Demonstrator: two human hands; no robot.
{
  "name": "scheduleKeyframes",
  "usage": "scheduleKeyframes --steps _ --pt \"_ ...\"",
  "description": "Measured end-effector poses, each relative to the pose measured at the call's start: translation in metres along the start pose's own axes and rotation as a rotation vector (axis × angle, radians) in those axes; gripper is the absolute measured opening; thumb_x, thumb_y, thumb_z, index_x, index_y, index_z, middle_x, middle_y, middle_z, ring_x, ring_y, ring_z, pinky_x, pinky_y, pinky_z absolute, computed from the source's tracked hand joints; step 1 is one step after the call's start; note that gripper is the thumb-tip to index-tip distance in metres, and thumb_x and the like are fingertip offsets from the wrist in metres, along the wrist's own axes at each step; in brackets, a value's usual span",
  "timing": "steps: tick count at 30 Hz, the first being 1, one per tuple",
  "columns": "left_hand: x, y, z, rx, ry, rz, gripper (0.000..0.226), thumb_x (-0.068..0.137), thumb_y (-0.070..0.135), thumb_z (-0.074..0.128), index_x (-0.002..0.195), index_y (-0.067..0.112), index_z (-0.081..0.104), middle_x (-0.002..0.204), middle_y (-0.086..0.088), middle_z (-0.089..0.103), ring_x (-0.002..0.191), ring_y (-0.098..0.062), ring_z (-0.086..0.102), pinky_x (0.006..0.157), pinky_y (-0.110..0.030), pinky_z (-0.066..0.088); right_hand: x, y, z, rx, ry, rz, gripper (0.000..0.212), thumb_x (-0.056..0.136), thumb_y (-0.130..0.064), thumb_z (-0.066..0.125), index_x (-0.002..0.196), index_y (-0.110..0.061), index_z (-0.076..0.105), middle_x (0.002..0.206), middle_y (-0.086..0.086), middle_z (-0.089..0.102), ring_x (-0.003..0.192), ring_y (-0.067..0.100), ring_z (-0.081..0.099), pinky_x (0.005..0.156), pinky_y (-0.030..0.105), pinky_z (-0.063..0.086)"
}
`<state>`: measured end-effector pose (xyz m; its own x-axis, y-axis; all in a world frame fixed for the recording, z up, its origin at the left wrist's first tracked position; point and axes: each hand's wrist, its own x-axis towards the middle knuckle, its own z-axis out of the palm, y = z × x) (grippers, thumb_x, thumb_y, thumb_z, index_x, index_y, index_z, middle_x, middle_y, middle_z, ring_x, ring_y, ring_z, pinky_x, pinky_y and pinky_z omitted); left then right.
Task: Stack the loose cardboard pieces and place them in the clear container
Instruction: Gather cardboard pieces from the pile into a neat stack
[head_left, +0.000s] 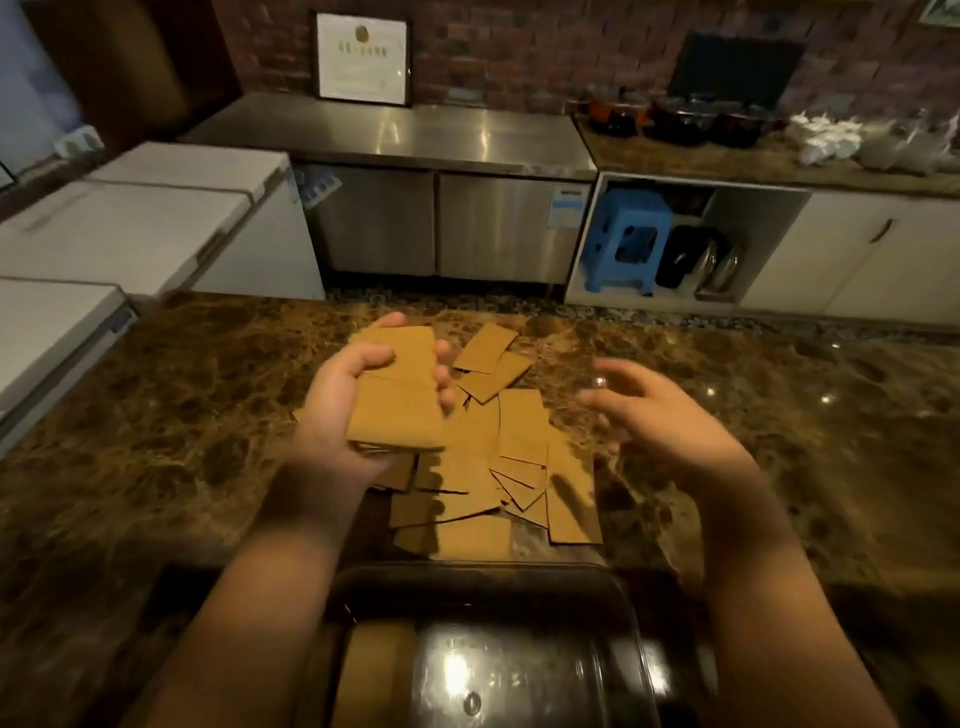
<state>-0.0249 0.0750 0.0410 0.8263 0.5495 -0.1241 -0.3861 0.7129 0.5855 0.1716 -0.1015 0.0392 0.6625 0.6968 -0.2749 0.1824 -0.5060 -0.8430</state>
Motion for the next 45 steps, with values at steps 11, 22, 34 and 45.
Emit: scheduleKeyframes --steps 11,22,34,45 --pt "0.029 -0.02 -0.001 0.029 0.103 -0.101 0.043 0.089 0.006 0.044 0.127 0.023 0.056 0.098 -0.022 0.071 0.074 -0.031 0.068 0.063 -0.04 0.057 0.051 0.056 0.067 -0.554 0.02 0.413 0.091 0.059 -0.062 0.086 0.124 -0.006 0.056 0.121 0.01 0.065 0.111 0.03 0.063 0.083 0.038 0.055" --pt "0.034 -0.005 -0.02 0.017 0.154 -0.037 0.043 0.089 0.006 0.044 0.128 0.024 0.054 0.098 -0.022 0.072 0.075 -0.032 0.069 0.065 -0.042 0.059 0.06 0.037 0.024 0.148 0.076 0.355 0.011 0.097 -0.017 0.061 0.105 -0.011 0.065 0.09 0.008 0.07 0.076 0.021 0.067 0.063 0.034 0.054" --pt "0.038 -0.001 -0.021 0.014 0.182 -0.015 0.037 0.094 0.011 0.044 0.127 0.024 0.057 0.093 -0.021 0.075 0.071 -0.031 0.07 0.063 -0.043 0.059 0.107 0.008 0.136 -0.486 0.042 0.341 0.083 0.086 -0.048 0.064 0.149 -0.008 0.027 0.148 0.02 0.034 0.13 0.039 0.045 0.105 0.043 0.041" --pt "0.036 -0.01 -0.019 0.01 0.227 -0.009 0.037 0.095 0.011 0.045 0.129 0.023 0.054 0.089 -0.022 0.075 0.07 -0.031 0.072 0.062 -0.043 0.06 0.098 0.013 0.108 -0.323 0.04 0.21 0.052 0.084 -0.037 0.066 0.131 -0.015 0.058 0.135 0.018 0.057 0.124 0.035 0.052 0.102 0.042 0.047"
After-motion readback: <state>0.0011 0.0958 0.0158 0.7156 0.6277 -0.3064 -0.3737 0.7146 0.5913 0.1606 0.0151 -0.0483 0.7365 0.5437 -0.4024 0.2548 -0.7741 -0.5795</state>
